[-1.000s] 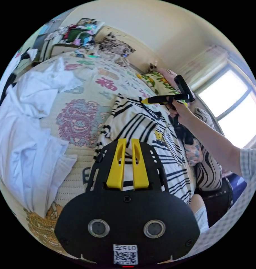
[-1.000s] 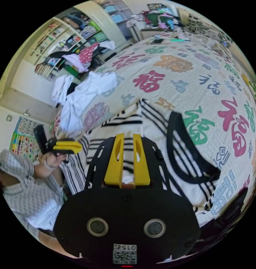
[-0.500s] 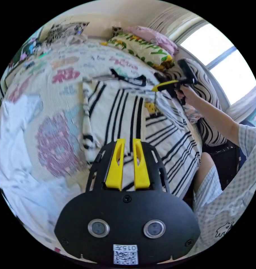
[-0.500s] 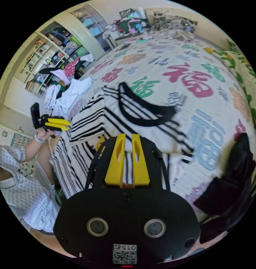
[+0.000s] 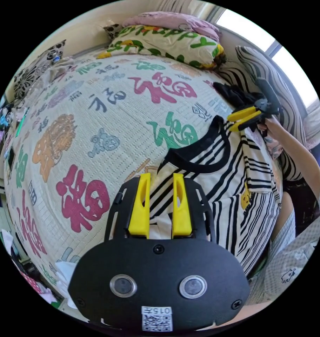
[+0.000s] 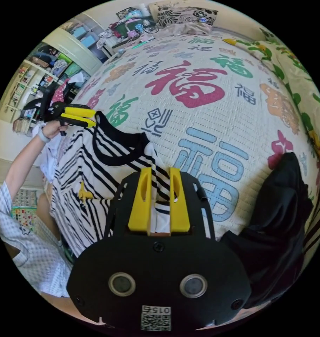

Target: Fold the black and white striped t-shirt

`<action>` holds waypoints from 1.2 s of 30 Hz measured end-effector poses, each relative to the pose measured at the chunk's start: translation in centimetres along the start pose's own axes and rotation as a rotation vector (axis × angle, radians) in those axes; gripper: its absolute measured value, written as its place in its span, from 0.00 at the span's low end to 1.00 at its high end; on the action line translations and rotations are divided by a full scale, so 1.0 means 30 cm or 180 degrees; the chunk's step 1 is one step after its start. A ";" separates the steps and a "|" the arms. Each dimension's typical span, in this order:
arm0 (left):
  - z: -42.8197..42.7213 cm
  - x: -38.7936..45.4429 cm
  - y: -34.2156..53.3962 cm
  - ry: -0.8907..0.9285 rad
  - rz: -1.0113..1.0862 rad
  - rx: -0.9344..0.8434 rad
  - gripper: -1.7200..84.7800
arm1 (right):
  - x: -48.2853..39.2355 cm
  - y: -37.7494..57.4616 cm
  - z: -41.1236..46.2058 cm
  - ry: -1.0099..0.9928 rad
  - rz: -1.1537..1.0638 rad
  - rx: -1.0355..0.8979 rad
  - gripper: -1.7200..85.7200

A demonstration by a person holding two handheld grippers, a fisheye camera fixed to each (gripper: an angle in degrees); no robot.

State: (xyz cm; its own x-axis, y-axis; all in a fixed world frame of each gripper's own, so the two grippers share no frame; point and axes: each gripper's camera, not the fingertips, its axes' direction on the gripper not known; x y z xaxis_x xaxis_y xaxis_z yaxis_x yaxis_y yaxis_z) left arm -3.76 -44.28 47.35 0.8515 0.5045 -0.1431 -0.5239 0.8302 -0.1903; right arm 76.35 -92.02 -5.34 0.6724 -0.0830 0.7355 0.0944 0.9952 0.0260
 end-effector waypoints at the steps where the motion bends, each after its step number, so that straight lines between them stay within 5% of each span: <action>1: -0.002 0.017 0.001 -0.0002 0.0052 0.0003 0.09 | -0.009 0.008 -0.007 0.0088 -0.0023 -0.0003 0.09; 7: -0.090 0.072 -0.026 -0.0056 0.0127 -0.0007 0.02 | -0.039 0.074 -0.128 -0.0145 -0.0041 -0.0033 0.02; 13: -0.219 0.157 -0.069 -0.0447 0.0136 0.0170 0.02 | -0.132 0.098 -0.308 0.0299 0.0055 0.0021 0.02; 20: -0.359 0.227 0.011 -0.0755 -0.0027 0.0642 0.02 | -0.238 0.198 -0.529 0.0370 0.0188 0.0569 0.02; 30: -0.521 0.692 0.666 -0.0314 0.0695 0.1256 0.02 | -0.615 0.922 -0.694 -0.0241 -0.0498 0.0737 0.02; 36: -0.421 1.030 1.129 -0.0179 0.0774 0.1012 0.02 | -0.875 1.409 -0.579 -0.0424 -0.0553 0.0481 0.02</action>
State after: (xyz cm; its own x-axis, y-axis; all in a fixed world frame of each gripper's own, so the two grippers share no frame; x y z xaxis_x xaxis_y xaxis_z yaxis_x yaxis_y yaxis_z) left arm 4.52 -3.57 24.22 0.7081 0.7001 -0.0920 -0.6846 0.7125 0.1538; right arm 75.43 -48.67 -35.31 0.5522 -0.2556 0.7935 0.0825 0.9639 0.2530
